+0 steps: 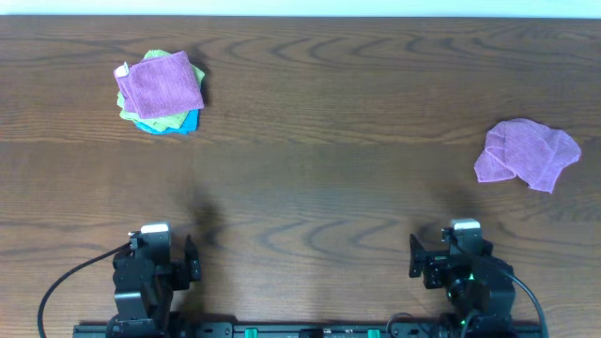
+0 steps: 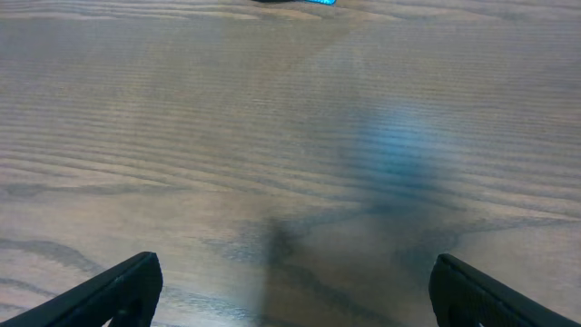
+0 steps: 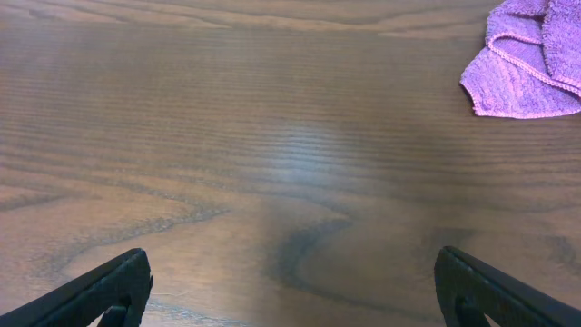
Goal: Fold the cloth
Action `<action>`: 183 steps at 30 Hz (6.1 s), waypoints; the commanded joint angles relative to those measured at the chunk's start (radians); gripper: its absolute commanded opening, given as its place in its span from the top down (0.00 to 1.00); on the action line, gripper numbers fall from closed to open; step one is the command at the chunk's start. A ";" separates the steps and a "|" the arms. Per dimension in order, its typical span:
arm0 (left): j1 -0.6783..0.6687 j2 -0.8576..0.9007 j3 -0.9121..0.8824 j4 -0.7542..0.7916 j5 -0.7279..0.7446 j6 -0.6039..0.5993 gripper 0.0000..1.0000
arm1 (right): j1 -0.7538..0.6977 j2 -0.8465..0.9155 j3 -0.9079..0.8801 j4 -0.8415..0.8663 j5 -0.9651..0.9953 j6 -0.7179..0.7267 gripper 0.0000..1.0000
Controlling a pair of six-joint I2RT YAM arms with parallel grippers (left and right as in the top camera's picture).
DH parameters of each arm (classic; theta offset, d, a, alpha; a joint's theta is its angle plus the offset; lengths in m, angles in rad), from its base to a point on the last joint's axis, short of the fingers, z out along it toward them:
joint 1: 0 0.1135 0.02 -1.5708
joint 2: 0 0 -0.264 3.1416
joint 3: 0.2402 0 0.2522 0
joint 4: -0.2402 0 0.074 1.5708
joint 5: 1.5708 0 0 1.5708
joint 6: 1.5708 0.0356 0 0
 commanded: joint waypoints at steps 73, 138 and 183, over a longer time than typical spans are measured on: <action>-0.005 -0.006 -0.005 -0.001 0.001 0.006 0.05 | 0.008 -0.011 -0.013 0.002 0.006 -0.018 0.01; -0.005 -0.006 -0.005 -0.001 0.001 0.006 0.05 | -0.301 1.431 1.064 -0.225 0.201 0.538 0.01; -0.005 -0.006 -0.005 -0.001 0.001 0.006 0.05 | -0.627 1.843 1.045 0.276 -0.048 0.153 0.24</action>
